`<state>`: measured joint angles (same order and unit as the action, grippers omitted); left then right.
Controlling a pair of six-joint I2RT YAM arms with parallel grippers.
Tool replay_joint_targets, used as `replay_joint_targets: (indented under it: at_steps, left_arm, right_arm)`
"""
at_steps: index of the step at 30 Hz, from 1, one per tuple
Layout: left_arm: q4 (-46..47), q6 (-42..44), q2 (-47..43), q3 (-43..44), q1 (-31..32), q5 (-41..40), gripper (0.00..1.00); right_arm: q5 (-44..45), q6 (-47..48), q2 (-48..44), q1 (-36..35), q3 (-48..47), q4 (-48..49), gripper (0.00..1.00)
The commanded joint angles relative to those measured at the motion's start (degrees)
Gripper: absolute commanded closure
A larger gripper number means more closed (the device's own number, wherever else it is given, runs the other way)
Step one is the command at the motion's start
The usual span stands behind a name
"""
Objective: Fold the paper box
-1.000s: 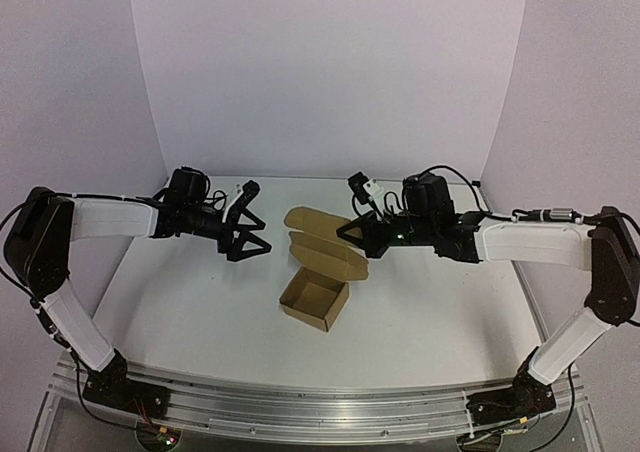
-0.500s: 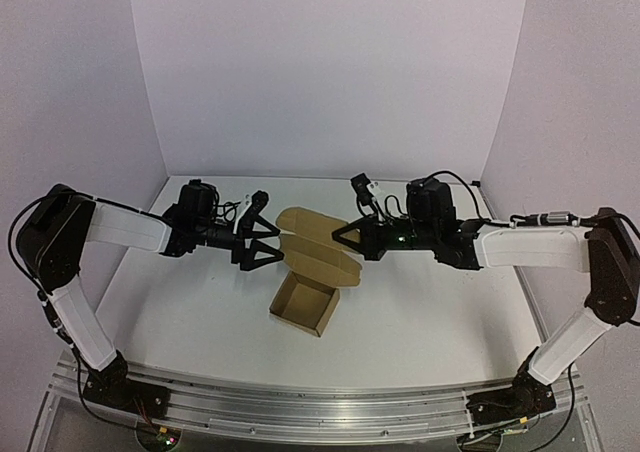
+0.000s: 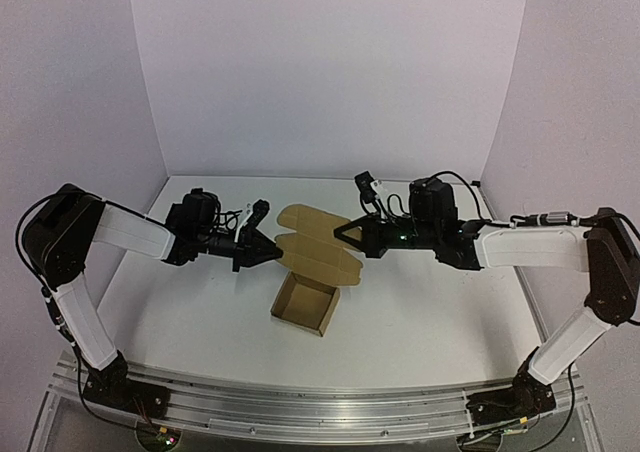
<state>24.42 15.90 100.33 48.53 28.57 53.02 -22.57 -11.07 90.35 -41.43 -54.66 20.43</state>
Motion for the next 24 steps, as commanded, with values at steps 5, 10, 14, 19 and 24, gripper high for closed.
replay_joint_targets:
  at_steps: [5, 10, 14, 19, 24]
  left_arm:
    - [5.0, -0.2, -3.1, -2.8, 3.6, -5.9, 1.00]
    - [5.5, -1.3, -4.3, -4.4, 5.4, -10.1, 1.00]
    - [5.2, -0.3, -5.2, -5.7, 7.5, -12.2, 1.00]
    - [2.6, -4.3, -5.3, -4.0, 8.7, -13.4, 0.94]
    - [1.4, -6.1, -5.3, -5.9, 8.8, -14.3, 0.88]
  right_arm:
    - [7.5, -5.9, 3.9, -0.1, -1.9, 5.4, 1.00]
    - [15.4, -9.9, 4.9, -1.7, -2.2, 6.2, 1.00]
    - [18.2, -11.3, 5.9, -3.3, -3.5, 6.4, 1.00]
    - [20.6, -11.7, 7.6, -4.9, -6.1, 6.3, 1.00]
    - [20.0, -10.7, 8.1, -5.6, -6.5, 6.1, 1.00]
